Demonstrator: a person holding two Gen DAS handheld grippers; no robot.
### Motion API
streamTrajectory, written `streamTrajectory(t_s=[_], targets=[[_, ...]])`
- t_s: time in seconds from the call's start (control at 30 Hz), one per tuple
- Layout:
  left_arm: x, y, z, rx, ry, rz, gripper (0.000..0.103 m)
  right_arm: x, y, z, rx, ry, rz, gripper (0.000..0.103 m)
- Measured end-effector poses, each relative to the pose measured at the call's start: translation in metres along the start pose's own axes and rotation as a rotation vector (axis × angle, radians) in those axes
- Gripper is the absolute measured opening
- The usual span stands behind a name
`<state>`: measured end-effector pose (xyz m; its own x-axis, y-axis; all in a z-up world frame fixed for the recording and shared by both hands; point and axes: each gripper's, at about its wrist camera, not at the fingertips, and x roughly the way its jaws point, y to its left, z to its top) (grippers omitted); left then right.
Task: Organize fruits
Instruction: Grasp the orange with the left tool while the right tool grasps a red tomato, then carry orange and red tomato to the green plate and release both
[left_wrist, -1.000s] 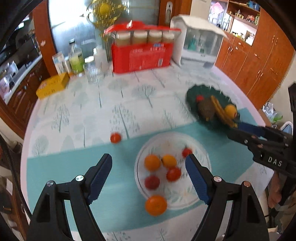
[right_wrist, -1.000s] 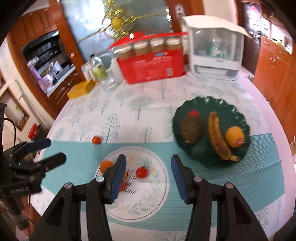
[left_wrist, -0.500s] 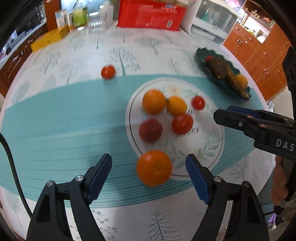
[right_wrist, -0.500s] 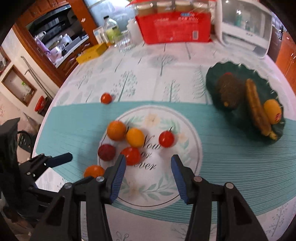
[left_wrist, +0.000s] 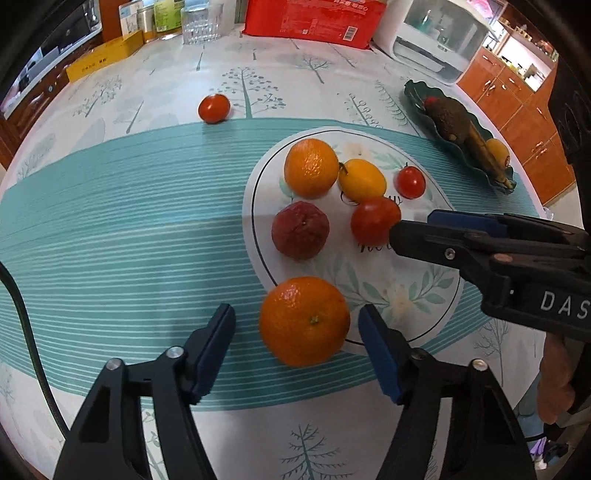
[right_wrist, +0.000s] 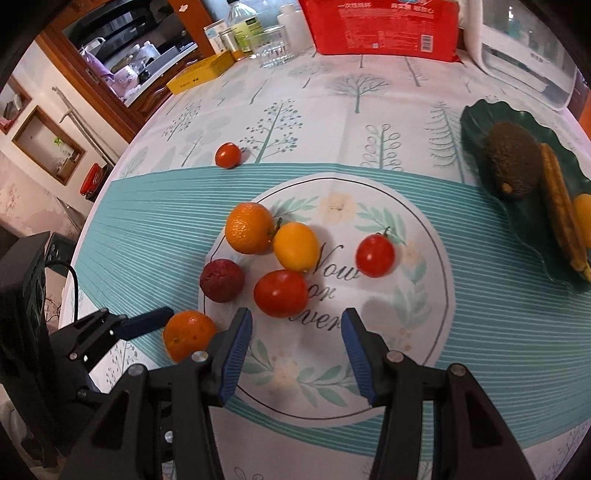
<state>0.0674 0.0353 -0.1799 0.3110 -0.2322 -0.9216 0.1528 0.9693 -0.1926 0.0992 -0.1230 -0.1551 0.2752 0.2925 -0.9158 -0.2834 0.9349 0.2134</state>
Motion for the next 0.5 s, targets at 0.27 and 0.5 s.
streamTrajectory(t_s=[0.27, 0.5], targets=[[0.0, 0.001, 0.003, -0.02, -0.026, -0.017, 0.045, 0.016, 0.01, 0.004, -0.041, 0.021, 0.01, 0.045], [-0.003, 0.005, -0.001, -0.036, -0.03, -0.025, 0.044, 0.025, 0.015, 0.007, -0.069, 0.029, -0.002, 0.035]])
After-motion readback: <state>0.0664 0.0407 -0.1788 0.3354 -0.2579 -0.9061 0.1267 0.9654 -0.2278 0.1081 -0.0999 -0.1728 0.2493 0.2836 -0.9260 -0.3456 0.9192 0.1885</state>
